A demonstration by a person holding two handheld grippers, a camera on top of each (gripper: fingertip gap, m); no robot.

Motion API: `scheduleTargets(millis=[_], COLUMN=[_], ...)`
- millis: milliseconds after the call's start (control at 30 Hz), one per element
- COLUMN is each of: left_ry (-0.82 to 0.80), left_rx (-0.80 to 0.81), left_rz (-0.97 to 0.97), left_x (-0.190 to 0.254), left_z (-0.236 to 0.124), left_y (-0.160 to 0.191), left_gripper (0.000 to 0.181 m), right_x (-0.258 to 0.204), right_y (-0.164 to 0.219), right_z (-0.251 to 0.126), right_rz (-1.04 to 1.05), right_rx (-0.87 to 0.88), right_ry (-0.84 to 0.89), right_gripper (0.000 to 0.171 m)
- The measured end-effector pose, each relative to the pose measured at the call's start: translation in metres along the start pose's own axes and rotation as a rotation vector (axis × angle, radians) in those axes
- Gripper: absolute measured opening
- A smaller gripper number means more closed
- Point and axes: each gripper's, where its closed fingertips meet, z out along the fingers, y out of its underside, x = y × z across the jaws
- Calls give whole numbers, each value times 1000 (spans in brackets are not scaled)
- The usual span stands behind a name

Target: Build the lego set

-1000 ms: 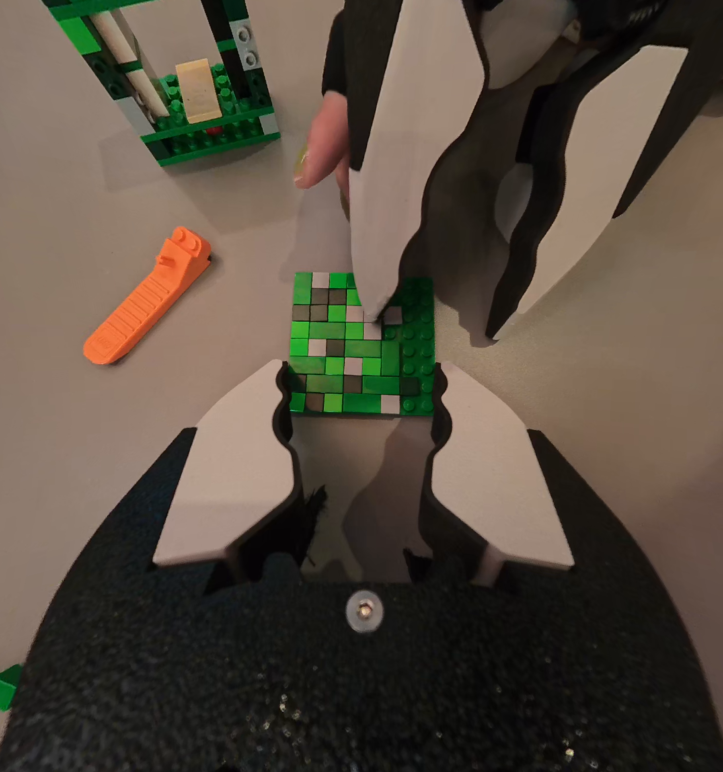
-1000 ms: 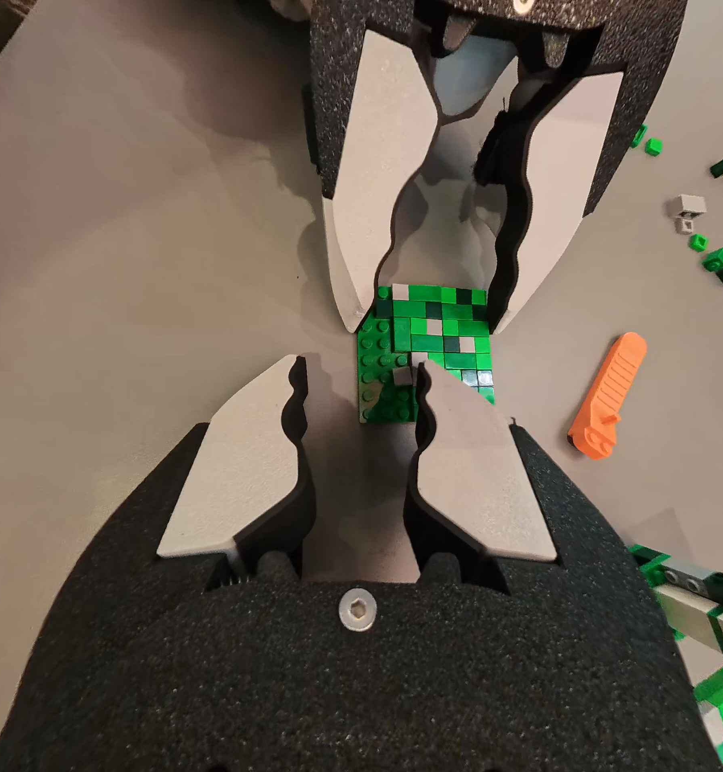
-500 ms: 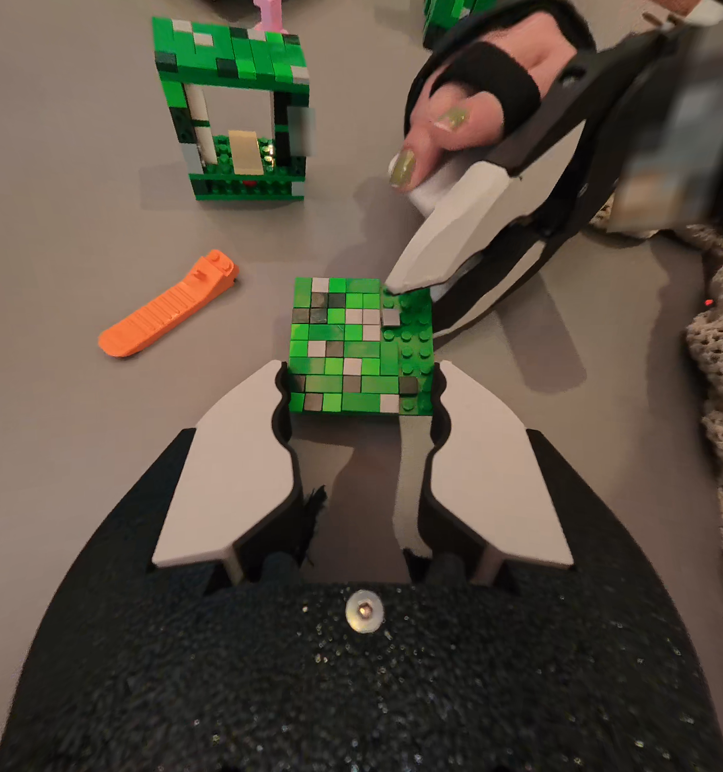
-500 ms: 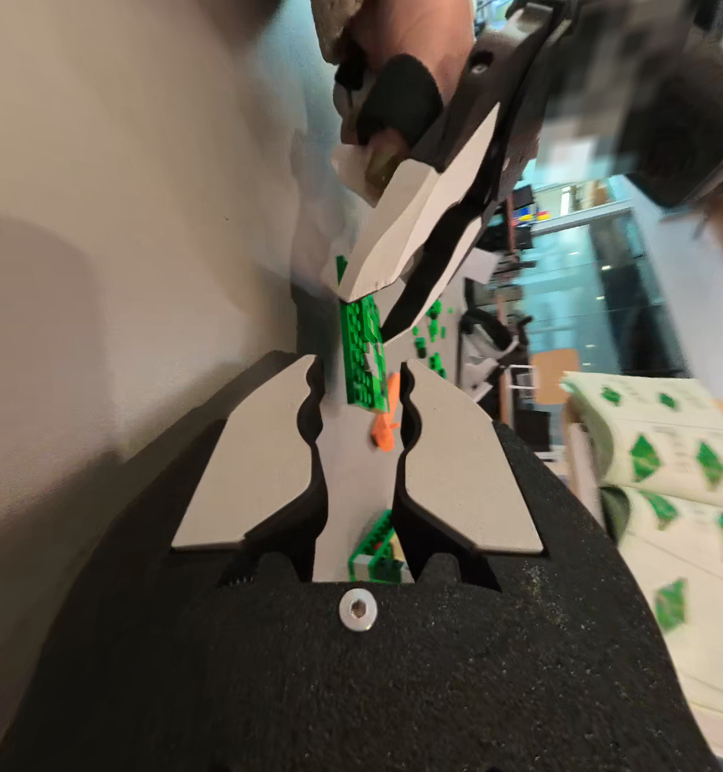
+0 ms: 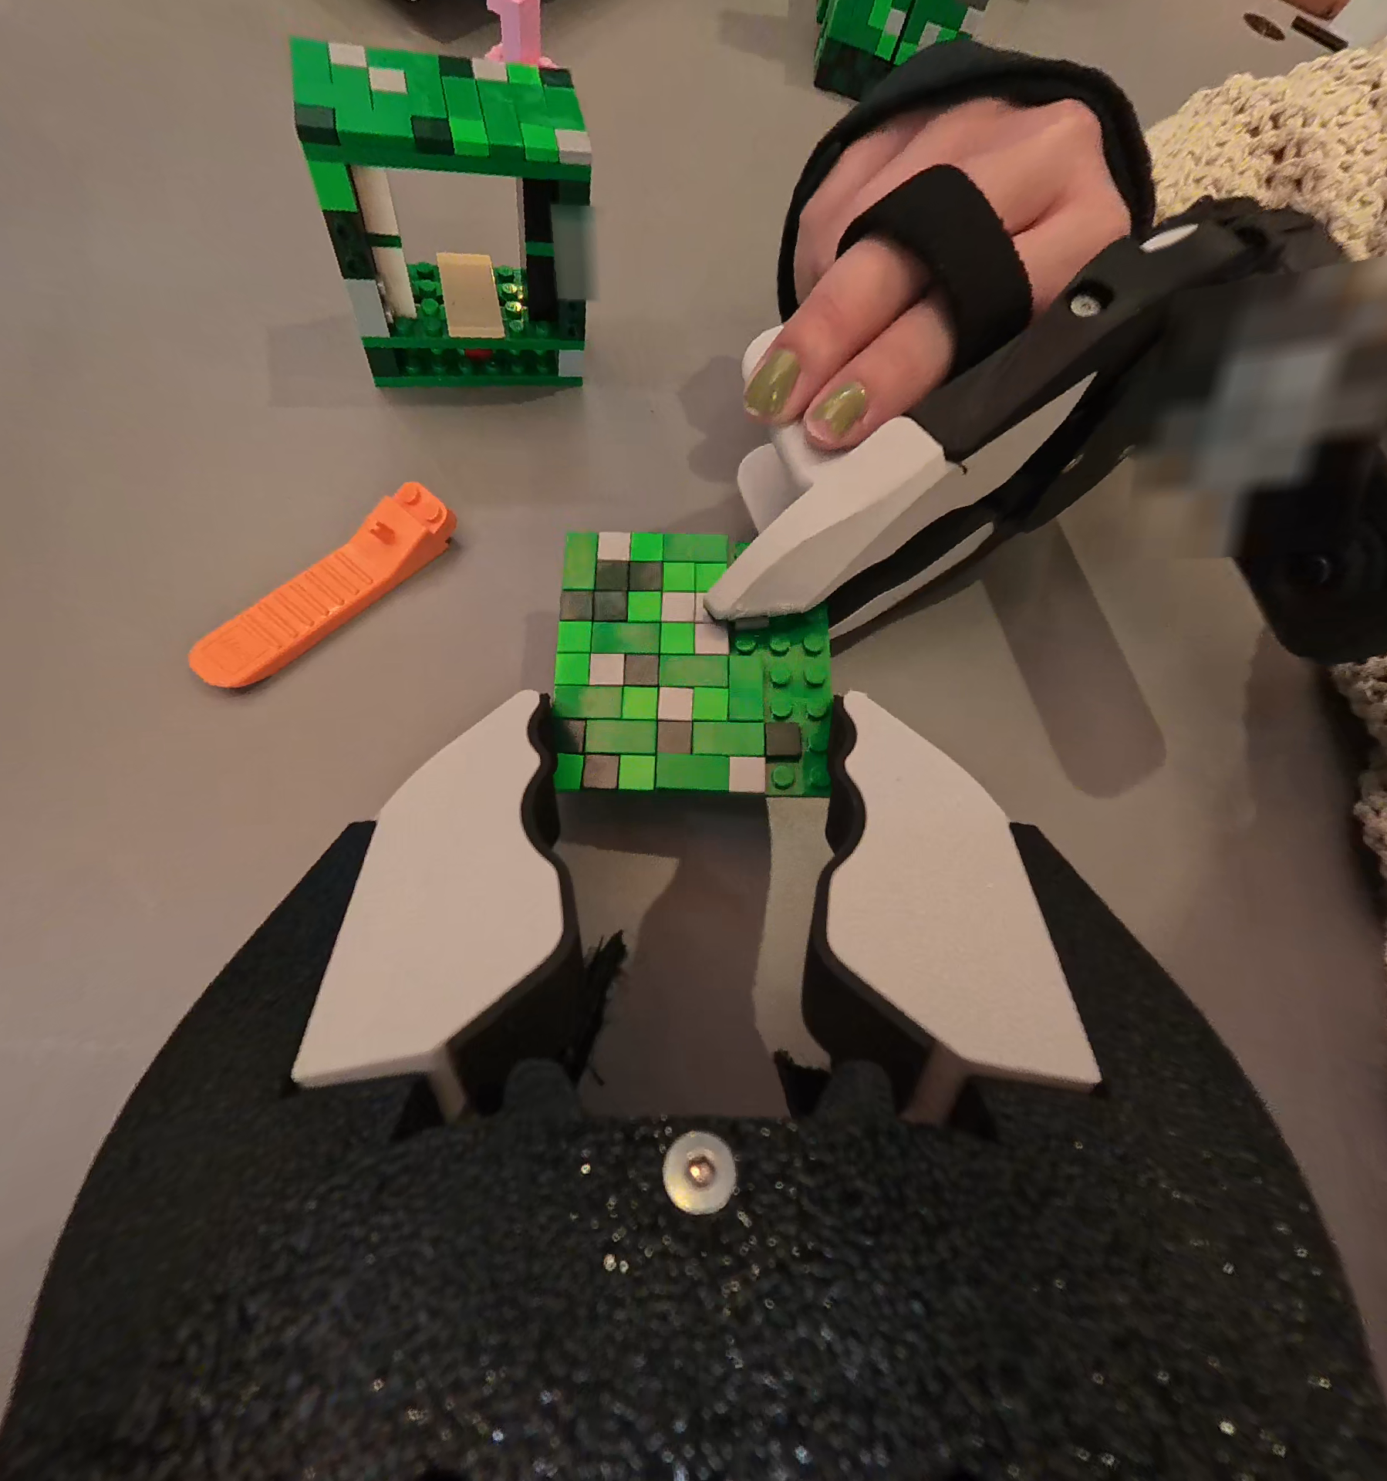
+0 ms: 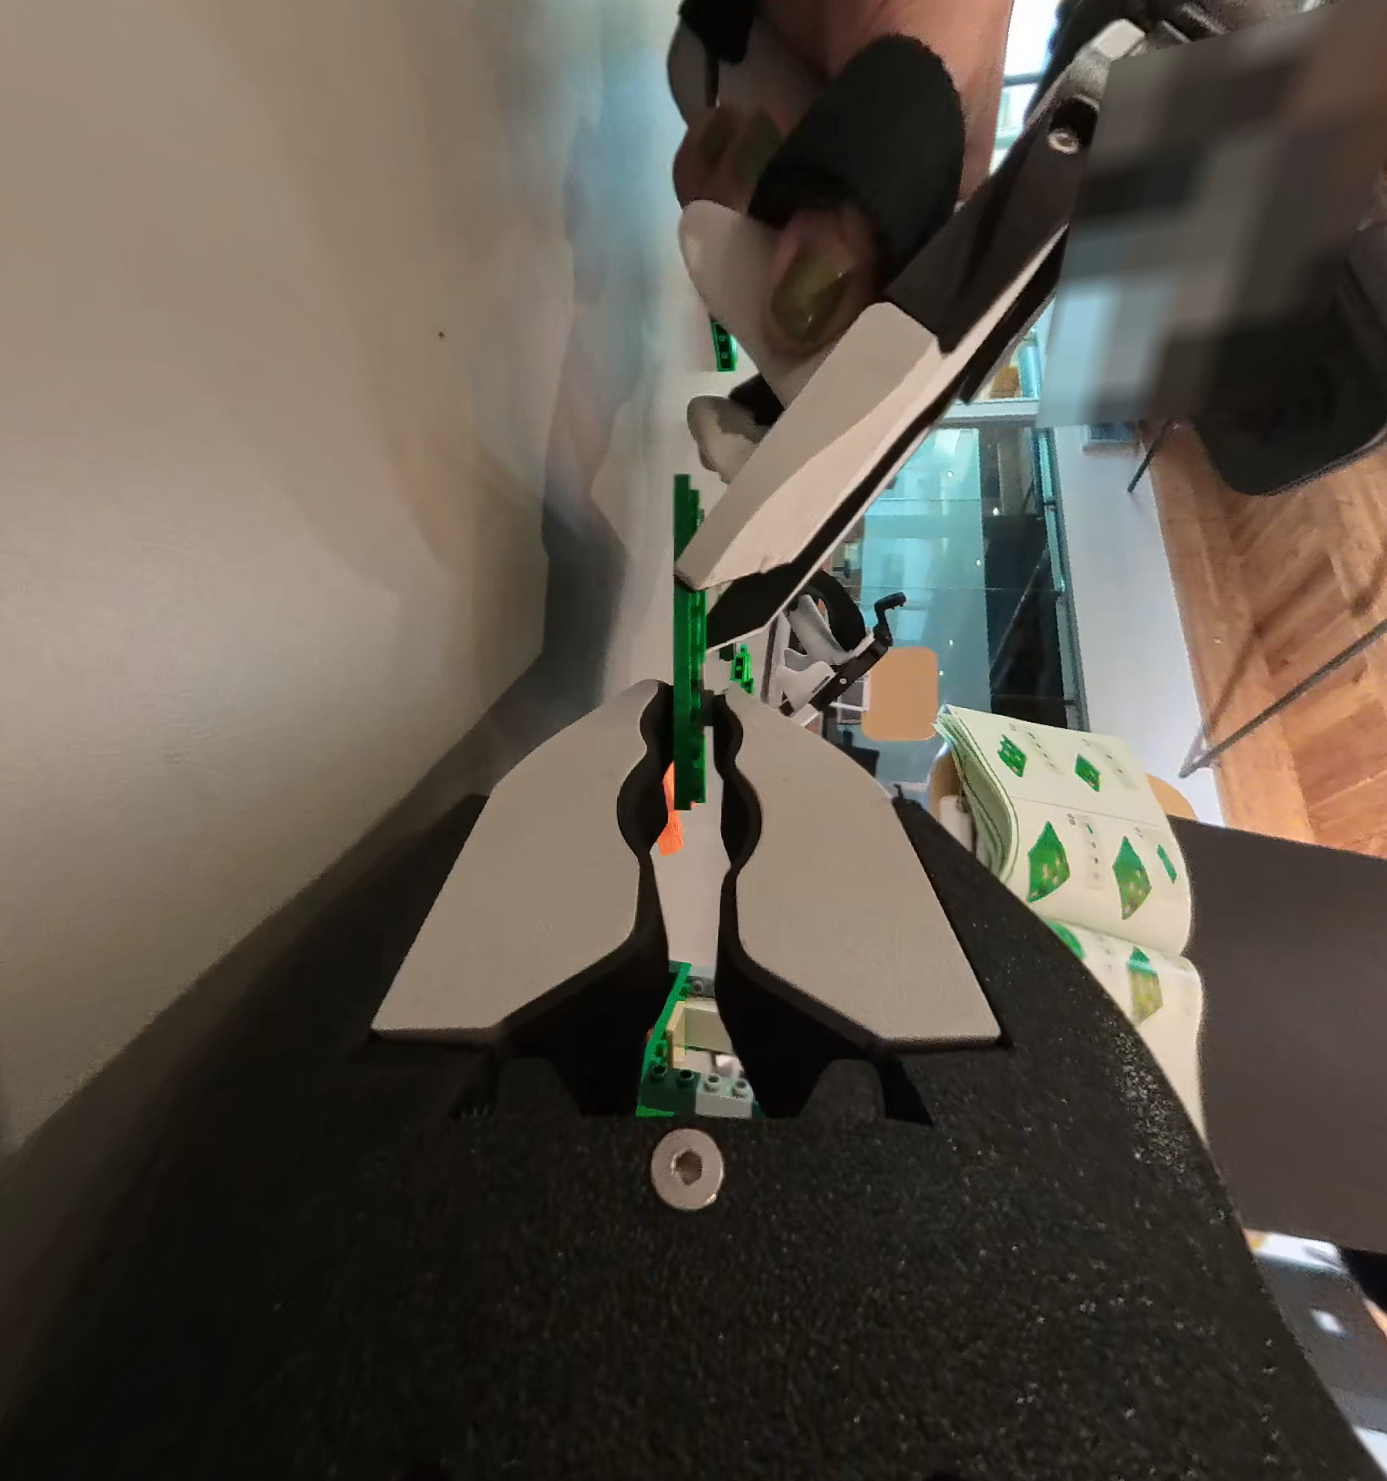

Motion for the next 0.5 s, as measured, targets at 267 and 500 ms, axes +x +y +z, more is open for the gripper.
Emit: scheduleTargets(millis=[267,500], left_ry=[-253,-451], left_rx=[15,11], left_rz=[567,987], left_x=[-5,6], left_z=[-9,-5], left_y=[-10,-18], left_gripper=[79,8], right_x=[12,12], right_y=[0,0], right_z=[-6,-8], right_rz=[253,322], right_rx=[74,92], right_ry=[-4,-25], right_gripper=[8,8])
